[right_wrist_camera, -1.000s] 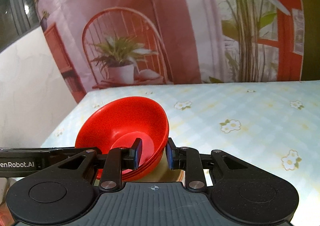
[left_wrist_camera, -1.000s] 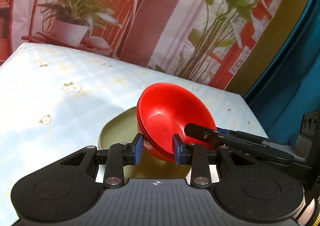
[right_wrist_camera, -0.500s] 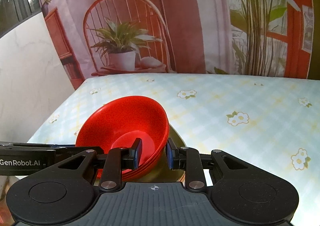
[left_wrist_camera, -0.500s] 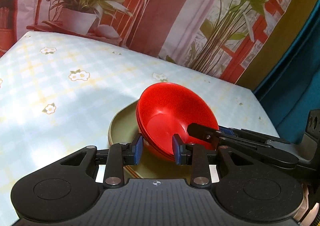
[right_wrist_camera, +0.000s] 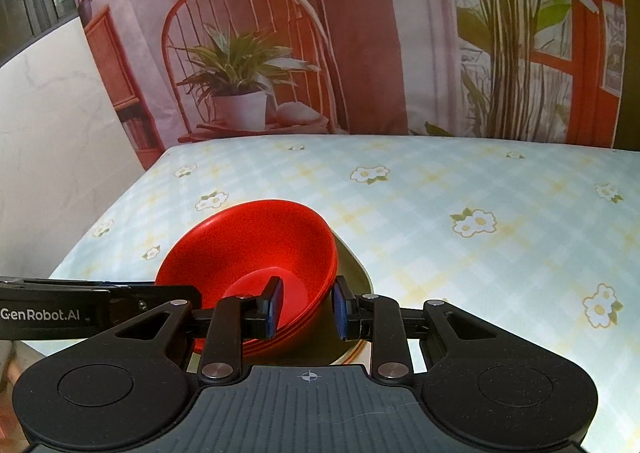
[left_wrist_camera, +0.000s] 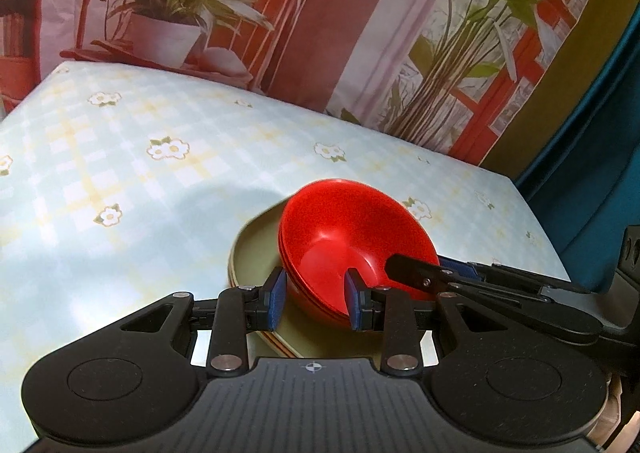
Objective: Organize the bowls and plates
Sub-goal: 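Carry the stacked red bowls with the left gripper onto the green plate stack, then open the left gripper to release the red bowls and lift away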
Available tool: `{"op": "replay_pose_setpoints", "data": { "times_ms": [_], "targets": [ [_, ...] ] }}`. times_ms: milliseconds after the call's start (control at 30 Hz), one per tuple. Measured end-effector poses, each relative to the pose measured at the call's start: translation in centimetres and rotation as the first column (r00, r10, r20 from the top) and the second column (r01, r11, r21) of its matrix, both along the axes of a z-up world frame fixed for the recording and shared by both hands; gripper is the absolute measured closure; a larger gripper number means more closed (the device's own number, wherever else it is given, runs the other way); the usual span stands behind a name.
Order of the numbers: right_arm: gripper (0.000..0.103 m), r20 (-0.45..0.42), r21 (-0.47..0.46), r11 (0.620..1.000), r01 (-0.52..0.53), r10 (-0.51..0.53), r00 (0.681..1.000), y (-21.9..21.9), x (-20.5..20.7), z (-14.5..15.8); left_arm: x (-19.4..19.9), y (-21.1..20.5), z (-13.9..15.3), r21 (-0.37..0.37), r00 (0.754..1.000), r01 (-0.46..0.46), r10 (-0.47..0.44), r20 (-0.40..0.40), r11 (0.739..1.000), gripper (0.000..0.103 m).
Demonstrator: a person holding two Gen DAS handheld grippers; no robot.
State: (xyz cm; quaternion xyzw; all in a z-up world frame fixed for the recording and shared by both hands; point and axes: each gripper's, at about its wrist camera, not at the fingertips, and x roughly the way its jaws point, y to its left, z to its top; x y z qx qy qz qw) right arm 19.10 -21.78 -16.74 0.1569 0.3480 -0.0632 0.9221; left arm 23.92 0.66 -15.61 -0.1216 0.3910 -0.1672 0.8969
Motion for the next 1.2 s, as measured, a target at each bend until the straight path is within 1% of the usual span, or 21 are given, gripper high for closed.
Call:
{"op": "replay_pose_setpoints", "data": {
  "times_ms": [333, 467, 567, 600, 667, 700, 733, 767, 800, 833, 867, 900, 933, 967, 1067, 1133, 1200],
  "targets": [
    [0.077, 0.022, -0.012, 1.0, 0.006, -0.005, 1.0, -0.3, -0.6, 1.1, -0.4, -0.1, 1.6, 0.023, 0.999, -0.003, 0.002, 0.045, 1.0, 0.069],
    [0.075, 0.029, -0.034, 0.999, 0.007, -0.006, 1.0, -0.2, -1.0, 1.7, -0.8, -0.3, 2.1, 0.062, 0.998, -0.006, 0.002, 0.06, 0.998, 0.069],
    [0.072, 0.025, -0.056, 0.998, 0.011, -0.009, 1.0, -0.1, -1.4, 2.3, -1.2, -0.2, 2.7, 0.082, 0.997, -0.019, 0.013, 0.075, 0.996, 0.062],
    [0.07, 0.028, -0.062, 0.998, 0.01, -0.009, 1.0, -0.1, -1.6, 2.6, -1.3, -0.1, 3.0, 0.086, 0.997, -0.025, 0.018, 0.081, 0.996, 0.058],
    [0.062, 0.033, -0.078, 0.997, 0.014, -0.011, 0.999, 0.0, -2.1, 3.3, -1.6, 0.1, 3.8, 0.096, 0.995, -0.042, 0.033, 0.093, 0.995, 0.05],
    [0.06, 0.037, -0.083, 0.996, 0.016, -0.013, 0.999, 0.0, -2.4, 3.7, -1.9, 0.2, 4.3, 0.098, 0.994, -0.049, 0.039, 0.104, 0.994, 0.042],
    [0.054, 0.041, -0.087, 0.996, 0.018, -0.014, 0.999, 0.0, -2.6, 4.1, -2.2, 0.2, 4.7, 0.1, 0.992, -0.053, 0.041, 0.119, 0.994, 0.035],
    [0.048, 0.047, -0.093, 0.995, 0.021, -0.016, 0.999, 0.1, -3.0, 4.6, -2.7, 0.3, 5.3, 0.105, 0.989, -0.057, 0.042, 0.139, 0.993, 0.031],
    [0.044, 0.058, -0.103, 0.994, 0.028, -0.022, 0.998, 0.1, -3.4, 5.2, -3.0, 0.4, 5.7, 0.111, 0.987, -0.061, 0.043, 0.155, 0.992, 0.024],
    [0.038, 0.066, -0.112, 0.993, 0.032, -0.025, 0.997, 0.1, -3.7, 5.7, -3.5, 0.4, 6.3, 0.121, 0.984, -0.068, 0.046, 0.173, 0.99, 0.017],
    [0.033, 0.074, -0.122, 0.992, 0.036, -0.027, 0.997, 0.2, -4.2, 6.3, -3.9, 0.5, 6.8, 0.128, 0.981, -0.074, 0.049, 0.188, 0.989, 0.013],
    [0.031, 0.082, -0.129, 0.991, 0.04, -0.029, 0.996, 0.3, -4.6, 6.8, -4.3, 0.7, 7.2, 0.13, 0.978, -0.078, 0.051, 0.203, 0.988, 0.007],
    [0.026, 0.091, -0.135, 0.99, 0.044, -0.032, 0.995, 0.4, -5.0, 7.4, -4.8, 0.9, 7.7, 0.126, 0.974, -0.084, 0.055, 0.218, 0.988, 0.004],
    [0.018, 0.099, -0.142, 0.989, 0.05, -0.036, 0.994, 0.5, -5.5, 8.0, -5.1, 1.0, 8.2, 0.123, 0.973, -0.086, 0.057, 0.225, 0.989, 0.003],
    [0.004, 0.129, -0.174, 0.983, 0.058, -0.036, 0.991, 1.0, -6.6, 9.7, -6.2, 1.2, 9.7, 0.13, 0.97, -0.085, 0.053, 0.236, 0.988, 0.0],
    [0.0, 0.149, -0.198, 0.978, 0.068, -0.039, 0.988, 1.6, -7.5, 10.8, -7.3, 1.4, 11.0, 0.144, 0.966, -0.096, 0.057, 0.251, 0.985, 0.0],
    [0.0, 0.168, -0.206, 0.975, 0.082, -0.047, 0.985, 2.1, -8.4, 12.1, -8.3, 1.6, 12.3, 0.163, 0.96, -0.119, 0.071, 0.27, 0.979, 0.0]
  ]
}}
